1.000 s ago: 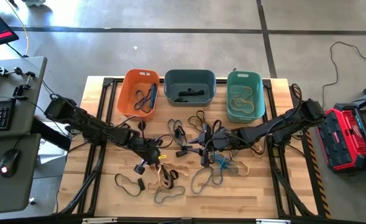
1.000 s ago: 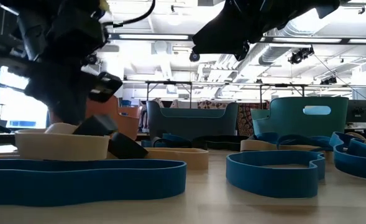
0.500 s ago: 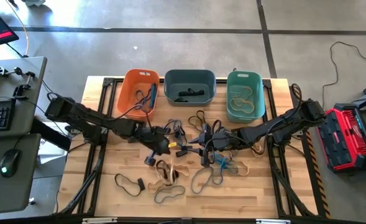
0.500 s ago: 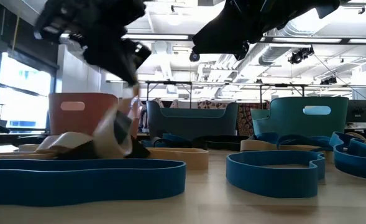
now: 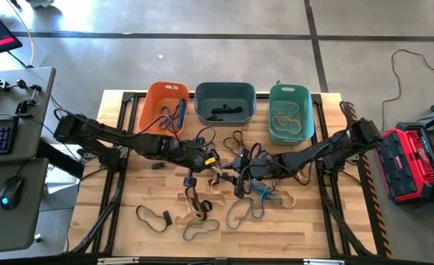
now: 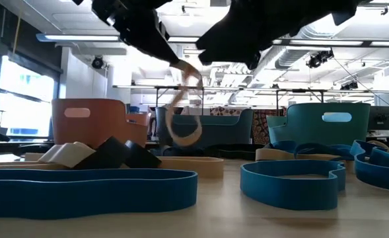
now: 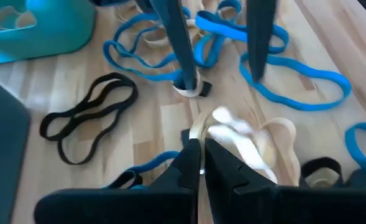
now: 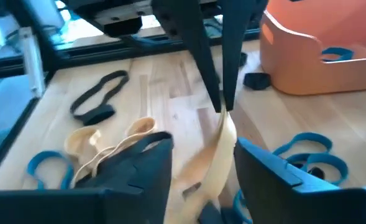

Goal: Sort rubber bands into baskets
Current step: Put the brown rubber band into the green bin

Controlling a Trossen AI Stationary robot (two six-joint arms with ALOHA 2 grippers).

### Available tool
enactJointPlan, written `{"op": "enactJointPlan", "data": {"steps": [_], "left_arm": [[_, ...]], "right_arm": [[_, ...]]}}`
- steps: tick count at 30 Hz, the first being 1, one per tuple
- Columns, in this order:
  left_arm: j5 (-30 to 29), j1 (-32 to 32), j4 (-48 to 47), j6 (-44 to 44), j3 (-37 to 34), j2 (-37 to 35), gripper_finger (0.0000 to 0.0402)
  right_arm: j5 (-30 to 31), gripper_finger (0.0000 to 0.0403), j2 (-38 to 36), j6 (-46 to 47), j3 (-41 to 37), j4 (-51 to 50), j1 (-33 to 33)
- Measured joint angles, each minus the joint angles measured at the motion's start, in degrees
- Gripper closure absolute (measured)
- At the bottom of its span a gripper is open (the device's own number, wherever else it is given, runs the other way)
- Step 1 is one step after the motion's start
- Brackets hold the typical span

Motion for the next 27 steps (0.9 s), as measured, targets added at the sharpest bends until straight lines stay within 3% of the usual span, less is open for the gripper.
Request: {"op": "enactJointPlan", "data": {"steps": [5,11,18,27], "left_arm": [[-2.57,0.00,0.05,-1.87,0.45,0.00,0.0399],[-3.89,0.62,0.12,-3.77,0.45,0.00,0.0399],[-4.62,1.55,3.66,-7.32,0.45,0.00,0.0399],[-8.16,1.55,4.76,-7.83,0.43,0.37,0.0399]], "right_arm": [[8.87,0.0200,2.51,-0.58,0.00,1.99,-0.02],[10.72,0.0197,2.62,-0.98,0.00,4.42,-0.02],[11.10,0.0225,2.62,-0.96,0.00,5.55,-0.71],[18.81,0.0298,2.64,-1.41,0.00,5.29,-1.49]]}}
